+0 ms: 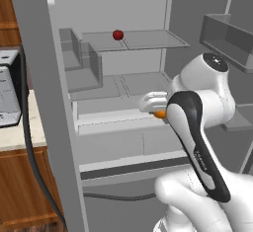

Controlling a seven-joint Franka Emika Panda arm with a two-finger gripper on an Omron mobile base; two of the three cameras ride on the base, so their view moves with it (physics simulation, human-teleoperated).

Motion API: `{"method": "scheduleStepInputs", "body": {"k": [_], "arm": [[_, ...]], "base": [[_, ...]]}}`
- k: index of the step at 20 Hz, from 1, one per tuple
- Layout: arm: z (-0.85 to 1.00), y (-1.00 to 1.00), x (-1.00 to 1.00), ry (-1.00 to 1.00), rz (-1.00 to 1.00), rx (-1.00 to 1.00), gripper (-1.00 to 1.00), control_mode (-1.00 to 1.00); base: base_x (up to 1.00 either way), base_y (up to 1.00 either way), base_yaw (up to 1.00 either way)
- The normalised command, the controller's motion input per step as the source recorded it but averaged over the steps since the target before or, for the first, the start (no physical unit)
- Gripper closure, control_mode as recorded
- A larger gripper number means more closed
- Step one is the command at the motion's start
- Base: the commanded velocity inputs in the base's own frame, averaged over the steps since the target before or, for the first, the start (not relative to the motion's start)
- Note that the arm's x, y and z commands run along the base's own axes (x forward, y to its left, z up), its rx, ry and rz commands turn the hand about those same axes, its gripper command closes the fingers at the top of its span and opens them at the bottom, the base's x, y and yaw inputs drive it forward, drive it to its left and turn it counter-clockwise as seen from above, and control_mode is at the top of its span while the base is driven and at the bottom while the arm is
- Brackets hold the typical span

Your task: Place the cold items (tomato and tangerine) from the fridge in one tupperware on the dining counter. Place the warm items (hot dog and kebab skewer) in the stove area in another tupperware.

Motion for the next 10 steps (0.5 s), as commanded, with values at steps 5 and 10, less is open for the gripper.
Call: {"method": "scheduleStepInputs", "body": {"k": [5, 10], "arm": [[0.14, -0.01, -0.57, 0.07, -0.02, -0.07, 1.0, -1.0], [0.0, -0.01, -0.23, 0.01, -0.08, 0.0, 1.0, -1.0]], "base": [[0.0, 0.0, 0.0], [0.0, 0.0, 0.0]]}}
